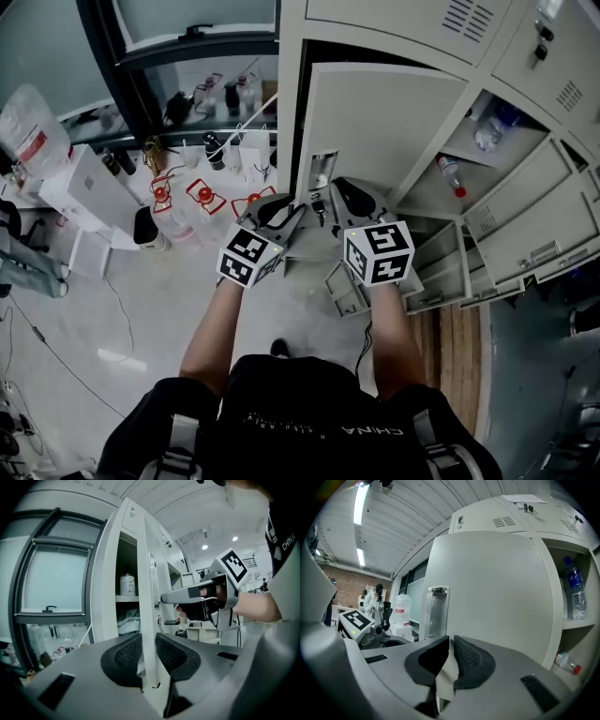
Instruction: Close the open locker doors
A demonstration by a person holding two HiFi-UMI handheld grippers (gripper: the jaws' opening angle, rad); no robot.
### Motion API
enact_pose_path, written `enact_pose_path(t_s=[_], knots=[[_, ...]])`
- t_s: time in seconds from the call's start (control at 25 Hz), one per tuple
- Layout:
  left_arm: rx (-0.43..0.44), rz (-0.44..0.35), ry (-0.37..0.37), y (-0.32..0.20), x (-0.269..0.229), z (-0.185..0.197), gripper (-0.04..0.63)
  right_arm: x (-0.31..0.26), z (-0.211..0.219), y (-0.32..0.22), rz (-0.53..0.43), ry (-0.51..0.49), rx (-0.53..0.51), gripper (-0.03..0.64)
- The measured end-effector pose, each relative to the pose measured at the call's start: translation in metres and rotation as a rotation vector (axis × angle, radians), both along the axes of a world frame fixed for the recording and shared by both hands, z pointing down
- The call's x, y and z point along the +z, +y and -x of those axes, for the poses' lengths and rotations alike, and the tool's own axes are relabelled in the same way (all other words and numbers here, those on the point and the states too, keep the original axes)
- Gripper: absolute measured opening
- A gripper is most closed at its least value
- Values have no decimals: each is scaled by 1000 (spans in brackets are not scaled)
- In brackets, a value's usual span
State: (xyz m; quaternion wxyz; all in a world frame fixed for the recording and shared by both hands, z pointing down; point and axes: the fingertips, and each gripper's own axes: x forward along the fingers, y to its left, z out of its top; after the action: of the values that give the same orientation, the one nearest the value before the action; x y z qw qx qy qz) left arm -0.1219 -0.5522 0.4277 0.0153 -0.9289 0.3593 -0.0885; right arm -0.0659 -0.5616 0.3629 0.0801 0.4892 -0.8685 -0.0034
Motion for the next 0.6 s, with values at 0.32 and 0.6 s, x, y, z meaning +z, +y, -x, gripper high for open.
enact_pose_path(t_s=[0.32, 0.6], knots=[[13, 14, -5, -23, 8, 14, 97, 5, 7, -27, -4, 24, 80, 57], [33, 11, -25, -40, 14, 7, 61, 5, 9, -49, 2, 25, 94, 57]])
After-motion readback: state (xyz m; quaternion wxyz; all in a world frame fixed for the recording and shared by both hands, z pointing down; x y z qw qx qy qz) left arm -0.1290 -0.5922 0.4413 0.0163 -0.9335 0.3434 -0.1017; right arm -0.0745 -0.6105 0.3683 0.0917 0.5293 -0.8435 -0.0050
